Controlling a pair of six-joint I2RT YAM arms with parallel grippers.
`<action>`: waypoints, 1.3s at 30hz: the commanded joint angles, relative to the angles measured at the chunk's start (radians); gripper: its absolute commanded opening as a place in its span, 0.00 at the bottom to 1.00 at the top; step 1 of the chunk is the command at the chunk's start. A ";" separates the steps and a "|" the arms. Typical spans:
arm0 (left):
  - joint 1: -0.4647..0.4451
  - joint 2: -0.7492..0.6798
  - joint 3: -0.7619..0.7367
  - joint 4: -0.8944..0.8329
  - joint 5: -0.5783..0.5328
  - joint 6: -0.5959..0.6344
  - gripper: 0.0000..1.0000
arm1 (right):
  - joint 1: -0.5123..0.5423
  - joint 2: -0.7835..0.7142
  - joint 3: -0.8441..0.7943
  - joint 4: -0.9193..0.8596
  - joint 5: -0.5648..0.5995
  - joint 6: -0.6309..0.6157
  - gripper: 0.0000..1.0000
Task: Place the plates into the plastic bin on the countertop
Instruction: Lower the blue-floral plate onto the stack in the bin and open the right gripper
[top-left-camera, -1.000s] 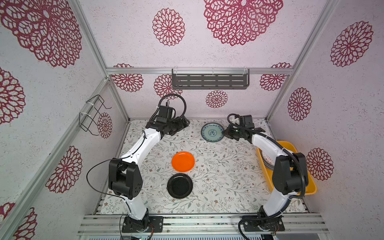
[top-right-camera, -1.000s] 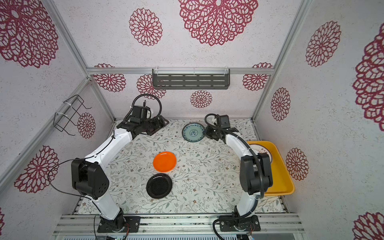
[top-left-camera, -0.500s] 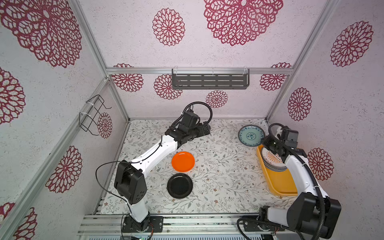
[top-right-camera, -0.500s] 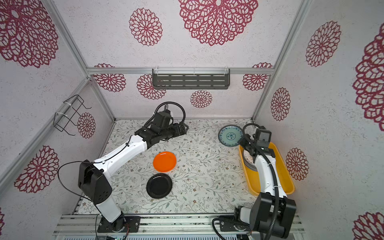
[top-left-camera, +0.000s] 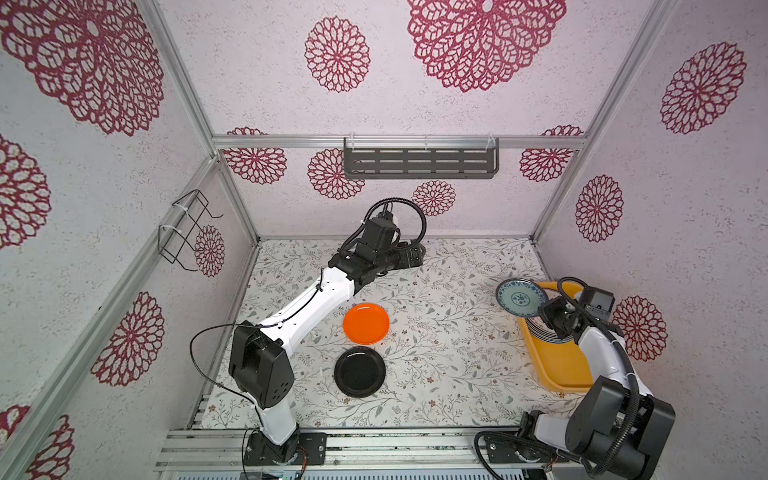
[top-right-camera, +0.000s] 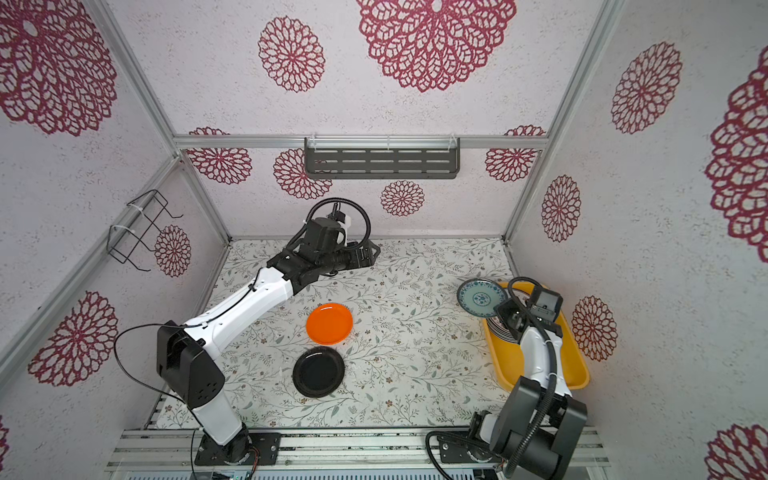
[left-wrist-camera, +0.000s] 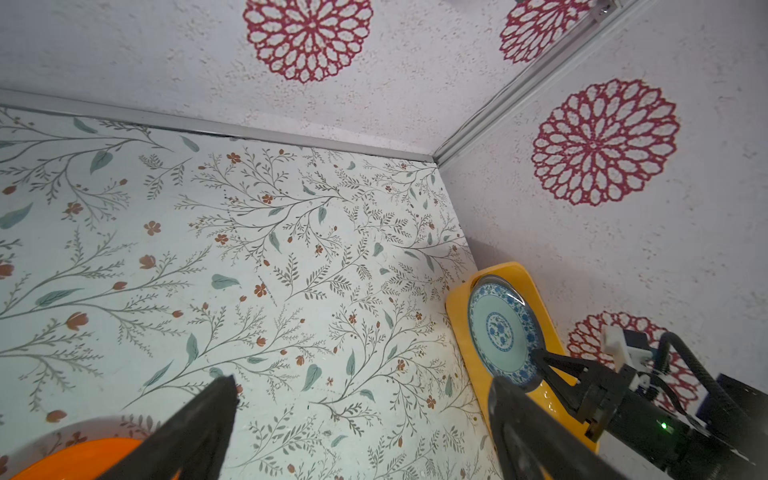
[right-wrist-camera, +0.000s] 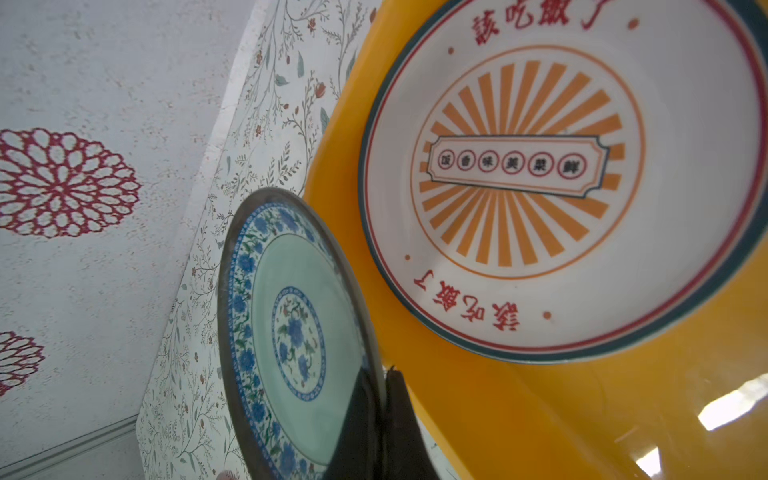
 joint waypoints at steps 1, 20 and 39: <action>0.011 0.034 0.026 -0.014 0.039 0.049 0.97 | -0.041 -0.038 0.042 0.031 0.017 -0.008 0.00; 0.055 0.162 0.131 0.056 0.054 -0.019 0.97 | -0.234 0.142 0.125 0.038 0.006 -0.110 0.00; 0.073 0.228 0.168 0.059 0.035 -0.038 0.97 | -0.237 0.275 0.150 0.046 0.001 -0.134 0.00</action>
